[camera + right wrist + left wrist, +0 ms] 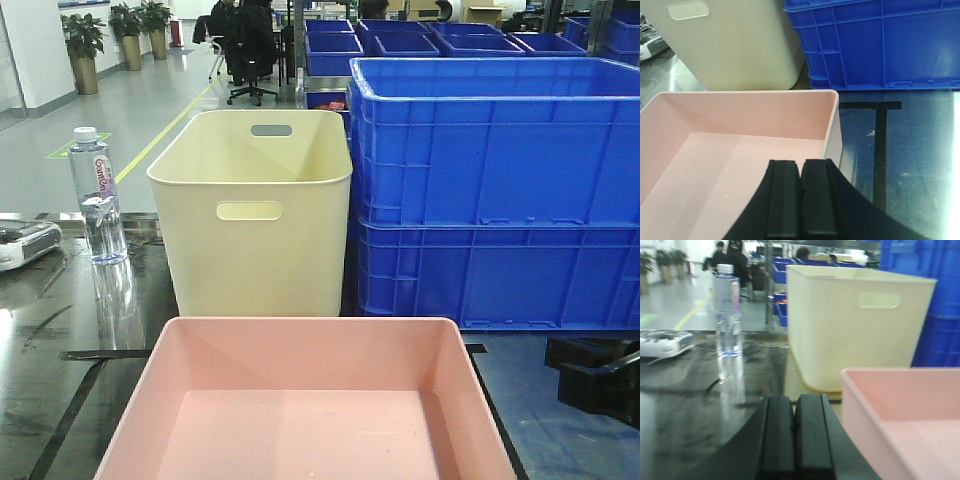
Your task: Grab pink bin and stack on right shelf
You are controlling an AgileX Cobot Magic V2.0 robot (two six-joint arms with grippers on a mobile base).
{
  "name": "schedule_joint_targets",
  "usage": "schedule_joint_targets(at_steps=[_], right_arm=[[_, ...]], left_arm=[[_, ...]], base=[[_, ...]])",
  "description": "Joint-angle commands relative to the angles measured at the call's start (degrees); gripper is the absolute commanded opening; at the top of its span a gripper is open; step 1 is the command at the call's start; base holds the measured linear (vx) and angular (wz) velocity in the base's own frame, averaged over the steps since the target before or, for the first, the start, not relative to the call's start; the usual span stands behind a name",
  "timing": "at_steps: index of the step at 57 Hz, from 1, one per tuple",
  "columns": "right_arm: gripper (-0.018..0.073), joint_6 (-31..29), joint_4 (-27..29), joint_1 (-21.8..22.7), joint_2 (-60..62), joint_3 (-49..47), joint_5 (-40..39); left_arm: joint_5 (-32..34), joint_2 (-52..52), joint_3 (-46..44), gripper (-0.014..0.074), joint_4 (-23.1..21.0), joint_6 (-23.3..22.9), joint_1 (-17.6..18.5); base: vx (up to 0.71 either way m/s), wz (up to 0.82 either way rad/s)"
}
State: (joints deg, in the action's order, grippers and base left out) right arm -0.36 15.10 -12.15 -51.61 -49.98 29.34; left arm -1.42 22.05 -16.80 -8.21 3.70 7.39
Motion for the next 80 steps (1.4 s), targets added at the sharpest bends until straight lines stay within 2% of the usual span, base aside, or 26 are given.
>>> schedule_joint_targets(at_steps=[1, 8, 14, 19, 24, 61, 67, 74, 77, 80], right_arm=[[-0.0013, -0.73, 0.32, 0.27, 0.8, -1.66, -3.92], [-0.0013, -0.73, 0.32, 0.27, 0.8, -1.66, -3.92], [-0.0013, -0.73, 0.32, 0.27, 0.8, -1.66, -3.92], [-0.0013, -0.73, 0.32, 0.27, 0.74, -1.66, -3.64], [-0.0013, -0.73, 0.32, 0.27, 0.67, -1.66, -3.21], [-0.0013, -0.73, 0.15, 0.27, 0.62, -1.66, -2.63], [-0.0012, -0.8, -3.21, 0.27, 0.85, -1.66, -2.31], [-0.0012, -0.91, -13.95, 0.47, 5.58, 1.17, -2.55], [-0.0012, -0.75, -17.49, 1.64, 9.7, 5.57, -5.5], [-0.0012, -0.68, -18.01, 3.56, 14.59, 10.76, -10.58]], left_arm=[[5.1, -5.37, 4.78, -0.0008, 7.0, -5.7, -2.28], [5.04, -15.06, 13.04, -0.0008, 8.21, -6.12, -5.34], [5.15, -24.18, 19.52, -0.0008, 8.21, -6.17, -6.29], [-0.17, -22.2, 18.7, -0.0008, 8.21, -6.17, -6.23], [-1.06, -20.44, 18.77, -0.0008, 8.21, -6.12, -6.23], [-1.67, -19.66, 18.77, -0.0008, 8.21, -6.12, -6.23], [-1.67, -19.66, 18.77, -0.0008, 8.21, -6.12, -6.23], [-1.67, -19.66, 18.77, -0.0008, 8.21, -6.12, -6.23], [-1.67, -19.66, 18.77, -0.0008, 8.21, -6.12, -6.23], [-1.67, -19.66, 18.77, -0.0008, 8.21, -6.12, -6.23]], base=[[0.0, 0.0], [0.0, 0.0], [0.0, 0.0], [0.0, 0.0], [0.0, 0.0], [0.0, 0.0], [0.0, 0.0], [0.0, 0.0], [0.0, 0.0], [0.0, 0.0]])
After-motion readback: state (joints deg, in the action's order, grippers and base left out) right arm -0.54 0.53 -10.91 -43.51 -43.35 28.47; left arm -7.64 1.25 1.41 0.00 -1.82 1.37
